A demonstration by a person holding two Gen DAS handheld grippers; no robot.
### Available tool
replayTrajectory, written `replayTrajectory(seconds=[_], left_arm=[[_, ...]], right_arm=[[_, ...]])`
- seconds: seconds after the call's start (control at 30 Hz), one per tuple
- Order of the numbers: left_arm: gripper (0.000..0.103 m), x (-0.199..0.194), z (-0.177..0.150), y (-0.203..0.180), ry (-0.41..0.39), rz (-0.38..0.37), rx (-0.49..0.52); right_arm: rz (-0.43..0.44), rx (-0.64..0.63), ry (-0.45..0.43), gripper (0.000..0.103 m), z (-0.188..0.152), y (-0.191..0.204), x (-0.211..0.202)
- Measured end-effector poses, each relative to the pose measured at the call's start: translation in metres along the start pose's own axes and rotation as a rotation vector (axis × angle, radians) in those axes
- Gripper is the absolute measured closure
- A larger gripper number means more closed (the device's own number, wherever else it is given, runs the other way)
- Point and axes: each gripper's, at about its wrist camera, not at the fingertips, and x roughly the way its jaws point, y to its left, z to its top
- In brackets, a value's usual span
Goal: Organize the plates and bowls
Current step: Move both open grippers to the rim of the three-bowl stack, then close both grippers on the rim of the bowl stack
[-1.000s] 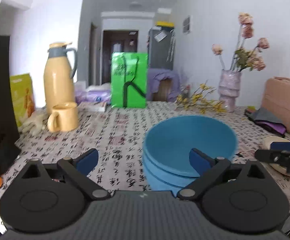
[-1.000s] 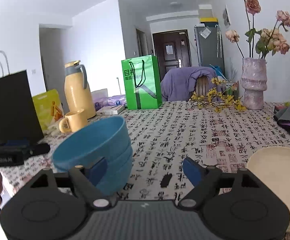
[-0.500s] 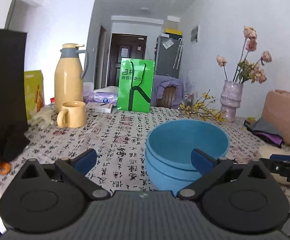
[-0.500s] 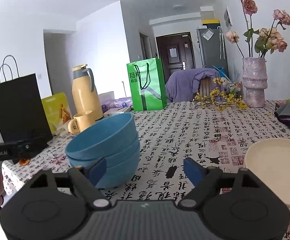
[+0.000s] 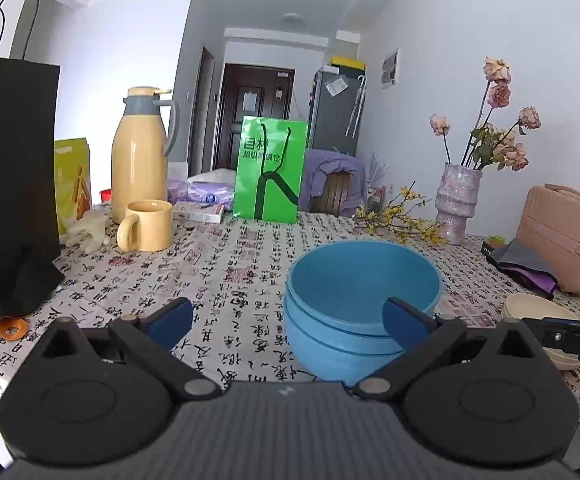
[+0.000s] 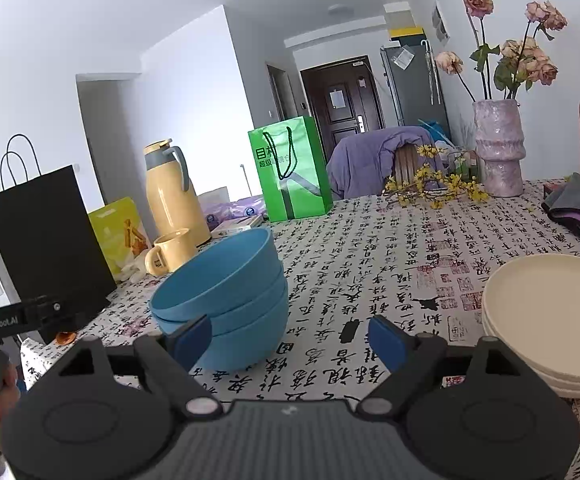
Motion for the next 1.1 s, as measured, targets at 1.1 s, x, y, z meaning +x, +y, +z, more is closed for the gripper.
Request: replayTrajectory(seconds=[1.1], left_arm=[[0.028, 0.174, 0.031, 0.043, 0.474, -0.266, -0.327]], right_arm=[[0.253, 0.439, 0.462, 0.037, 0.045, -0.039, 0.194]])
